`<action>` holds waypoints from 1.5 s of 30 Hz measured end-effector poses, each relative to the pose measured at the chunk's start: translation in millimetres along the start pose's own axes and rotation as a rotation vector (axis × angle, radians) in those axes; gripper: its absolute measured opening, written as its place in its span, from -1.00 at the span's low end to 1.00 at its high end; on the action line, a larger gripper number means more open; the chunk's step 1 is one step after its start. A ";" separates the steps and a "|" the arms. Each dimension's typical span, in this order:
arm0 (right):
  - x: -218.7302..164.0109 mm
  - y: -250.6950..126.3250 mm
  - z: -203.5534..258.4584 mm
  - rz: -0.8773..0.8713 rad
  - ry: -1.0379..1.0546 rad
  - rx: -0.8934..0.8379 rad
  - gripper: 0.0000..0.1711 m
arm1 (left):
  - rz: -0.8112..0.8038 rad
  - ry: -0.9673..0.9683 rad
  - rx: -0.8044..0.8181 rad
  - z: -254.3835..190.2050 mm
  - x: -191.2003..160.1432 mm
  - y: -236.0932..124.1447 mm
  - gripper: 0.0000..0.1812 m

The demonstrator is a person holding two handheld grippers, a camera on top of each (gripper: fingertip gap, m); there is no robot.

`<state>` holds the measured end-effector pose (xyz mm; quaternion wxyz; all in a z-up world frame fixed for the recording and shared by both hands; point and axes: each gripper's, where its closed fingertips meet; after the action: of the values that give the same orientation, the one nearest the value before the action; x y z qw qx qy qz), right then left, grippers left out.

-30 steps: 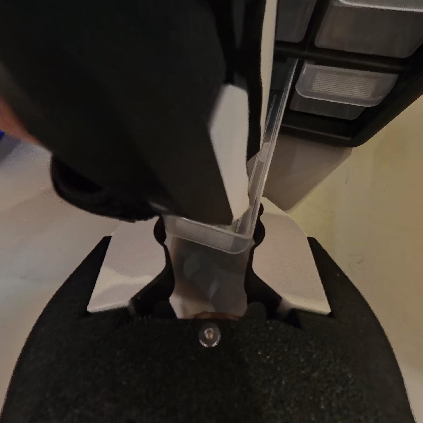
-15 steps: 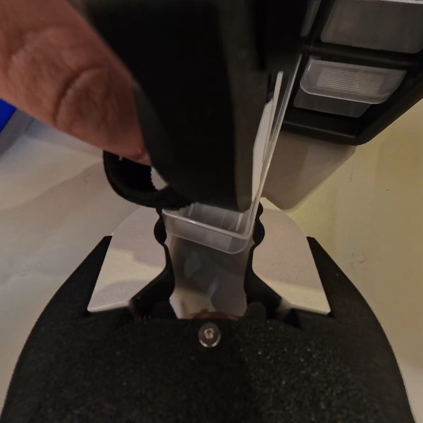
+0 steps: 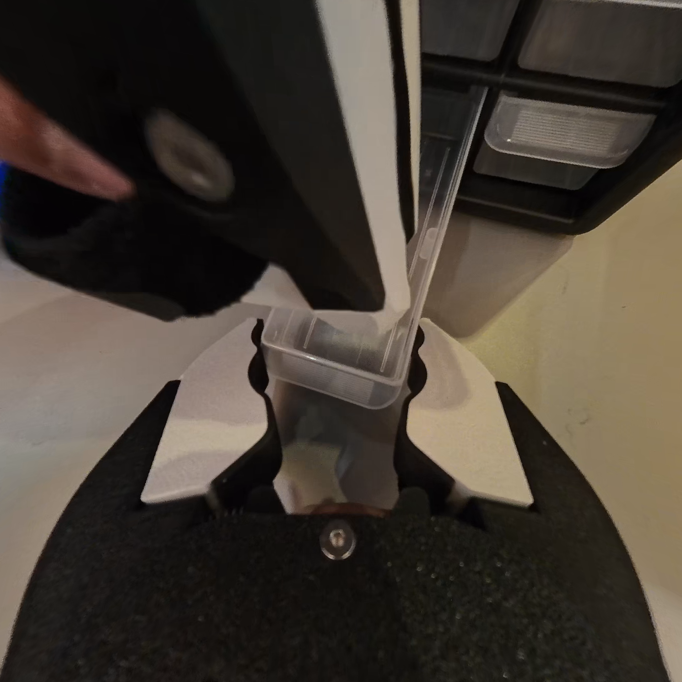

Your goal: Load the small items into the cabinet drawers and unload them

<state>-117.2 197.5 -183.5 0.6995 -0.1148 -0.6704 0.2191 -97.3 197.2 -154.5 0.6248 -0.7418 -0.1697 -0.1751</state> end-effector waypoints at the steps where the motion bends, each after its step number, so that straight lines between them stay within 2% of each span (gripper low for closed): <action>1: 0.0 0.0 0.0 0.000 0.001 0.001 -0.13 | 0.027 0.016 0.008 1.4 -2.0 2.4 -0.72; 9: -0.5 0.7 0.0 0.007 -0.015 -0.004 -0.13 | 0.169 0.006 0.059 8.8 -10.1 16.5 -0.76; 15: -1.0 1.0 -0.2 0.010 -0.014 -0.003 -0.13 | 0.265 0.001 0.094 10.1 -14.5 20.6 -0.92; 20: -1.4 1.4 -0.1 0.014 -0.019 -0.007 -0.13 | 0.313 -0.002 0.096 8.7 -17.8 21.6 -0.94; 28: -0.6 1.4 -0.6 0.008 -0.016 -0.004 -0.13 | 0.289 0.023 0.097 8.7 -15.5 21.3 -0.94; 32: -0.3 1.4 -0.7 0.006 -0.012 0.001 -0.13 | 0.108 0.012 0.103 8.6 -4.6 2.4 -0.95; 37: 4.2 7.6 -2.0 0.001 -0.019 0.003 -0.11 | -0.377 -0.074 0.159 -1.4 11.3 -73.7 -0.95; 41: 15.7 21.5 -1.1 0.002 -0.014 0.022 -0.08 | -0.702 -0.151 0.259 -25.6 -14.8 -126.1 -0.95; 45: 23.9 28.4 -8.7 0.028 -0.030 0.028 -0.09 | -0.948 -0.278 0.291 -68.1 -44.0 -140.7 -0.95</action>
<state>-112.8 234.6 -175.8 0.6879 -0.1111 -0.6760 0.2397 -205.5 151.4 -42.5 0.5451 -0.5048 -0.5914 -0.3134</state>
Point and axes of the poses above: each gripper's, where its closed fingertips meet, y out along the fingers, x out of its top, z = x × y across the jaws, and after that the axes turned 15 degrees about -z, right-handed
